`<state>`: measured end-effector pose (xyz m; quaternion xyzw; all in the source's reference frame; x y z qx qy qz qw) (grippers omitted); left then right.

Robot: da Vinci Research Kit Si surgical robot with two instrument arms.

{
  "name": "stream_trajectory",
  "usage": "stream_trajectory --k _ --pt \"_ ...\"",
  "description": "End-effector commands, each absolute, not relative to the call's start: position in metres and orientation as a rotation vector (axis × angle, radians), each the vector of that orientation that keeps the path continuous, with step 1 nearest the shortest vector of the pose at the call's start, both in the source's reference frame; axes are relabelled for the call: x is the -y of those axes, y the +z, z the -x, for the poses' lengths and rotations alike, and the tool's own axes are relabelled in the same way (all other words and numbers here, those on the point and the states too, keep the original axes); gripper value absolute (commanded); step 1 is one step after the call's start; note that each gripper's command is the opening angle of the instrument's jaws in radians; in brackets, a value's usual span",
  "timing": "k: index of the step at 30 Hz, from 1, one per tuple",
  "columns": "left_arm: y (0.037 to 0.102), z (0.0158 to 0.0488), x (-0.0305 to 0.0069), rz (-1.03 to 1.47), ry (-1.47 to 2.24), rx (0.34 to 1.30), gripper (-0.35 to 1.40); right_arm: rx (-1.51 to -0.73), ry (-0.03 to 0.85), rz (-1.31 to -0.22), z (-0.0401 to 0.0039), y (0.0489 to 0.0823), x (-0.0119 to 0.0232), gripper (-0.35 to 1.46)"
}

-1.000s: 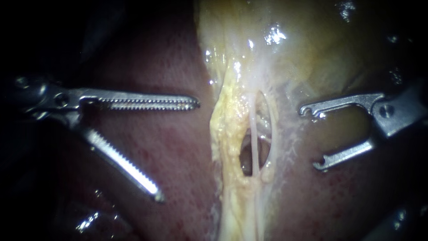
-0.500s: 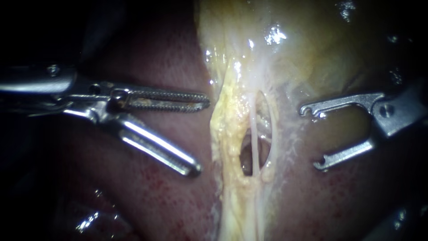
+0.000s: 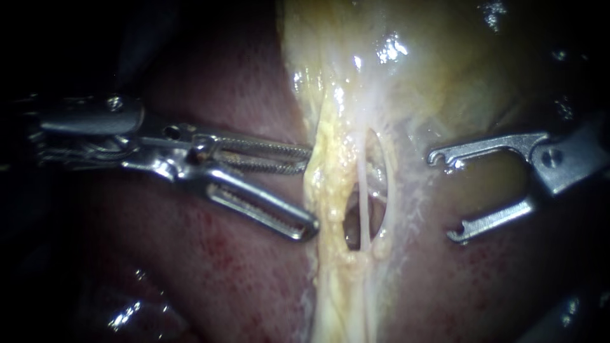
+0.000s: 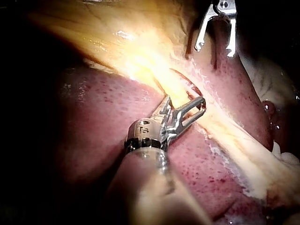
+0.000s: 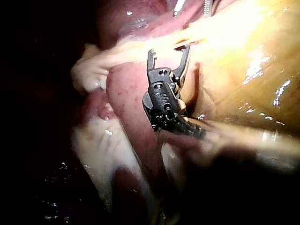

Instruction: Grabbing gallbladder

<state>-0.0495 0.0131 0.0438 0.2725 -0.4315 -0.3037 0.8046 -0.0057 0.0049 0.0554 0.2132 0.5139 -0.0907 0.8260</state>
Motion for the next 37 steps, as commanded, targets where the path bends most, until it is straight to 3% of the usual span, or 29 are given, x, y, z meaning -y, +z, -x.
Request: stream_trajectory --k 1,9,37 --pt "0.0440 0.0496 -0.0131 -0.583 -0.651 0.922 0.25 -1.092 -0.193 -0.453 0.0057 0.0554 -0.0049 0.59" --pt "0.0444 0.0496 -0.0131 -0.577 -0.671 0.894 -0.33 -1.092 -0.193 -0.453 0.0057 0.0553 -0.0049 0.59" --pt "0.0434 0.0491 -0.0133 -0.579 -0.681 0.880 -0.35 -1.092 -0.193 -0.453 0.0057 0.0554 -0.0050 0.59"
